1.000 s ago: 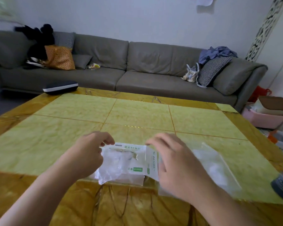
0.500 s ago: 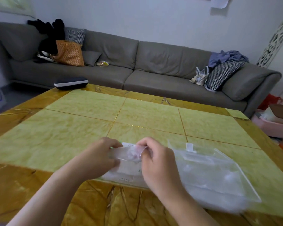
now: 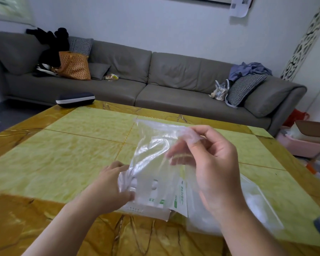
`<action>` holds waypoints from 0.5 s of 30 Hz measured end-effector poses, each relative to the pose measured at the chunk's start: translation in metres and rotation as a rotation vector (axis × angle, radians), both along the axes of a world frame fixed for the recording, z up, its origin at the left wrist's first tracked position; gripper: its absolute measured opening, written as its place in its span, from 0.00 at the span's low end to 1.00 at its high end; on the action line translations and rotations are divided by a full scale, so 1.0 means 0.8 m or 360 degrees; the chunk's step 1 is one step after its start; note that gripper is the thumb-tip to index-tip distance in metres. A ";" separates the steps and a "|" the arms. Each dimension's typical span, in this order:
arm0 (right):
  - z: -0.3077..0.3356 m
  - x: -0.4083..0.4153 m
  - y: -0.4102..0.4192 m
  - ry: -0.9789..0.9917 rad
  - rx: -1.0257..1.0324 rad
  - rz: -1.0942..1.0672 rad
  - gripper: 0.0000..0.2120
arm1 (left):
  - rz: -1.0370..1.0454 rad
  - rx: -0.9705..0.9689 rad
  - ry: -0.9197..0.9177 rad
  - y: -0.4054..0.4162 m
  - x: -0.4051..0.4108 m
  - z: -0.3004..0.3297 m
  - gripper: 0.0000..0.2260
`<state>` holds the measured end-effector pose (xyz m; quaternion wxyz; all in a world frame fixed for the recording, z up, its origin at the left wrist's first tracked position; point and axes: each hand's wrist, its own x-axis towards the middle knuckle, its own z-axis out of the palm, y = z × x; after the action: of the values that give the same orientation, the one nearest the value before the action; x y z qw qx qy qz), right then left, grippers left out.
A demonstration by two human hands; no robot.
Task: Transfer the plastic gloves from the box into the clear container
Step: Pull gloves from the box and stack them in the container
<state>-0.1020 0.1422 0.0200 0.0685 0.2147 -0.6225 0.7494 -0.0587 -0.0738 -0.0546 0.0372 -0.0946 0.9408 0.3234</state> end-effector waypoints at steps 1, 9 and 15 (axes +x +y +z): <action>0.003 0.000 0.002 -0.0075 -0.0040 0.0021 0.08 | -0.0034 0.0056 0.0039 -0.003 0.003 0.003 0.28; -0.022 -0.007 0.025 -0.0705 -0.0054 0.0041 0.10 | 0.0093 0.1917 0.0142 0.039 0.006 0.069 0.29; -0.026 -0.016 0.054 -0.0702 0.0472 -0.0039 0.09 | 0.0243 0.1339 0.0431 0.066 -0.001 0.060 0.06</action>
<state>-0.1146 0.1854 -0.0012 -0.0920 0.0463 -0.7280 0.6778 -0.0597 -0.0210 -0.0064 -0.0749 -0.0972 0.7141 0.6893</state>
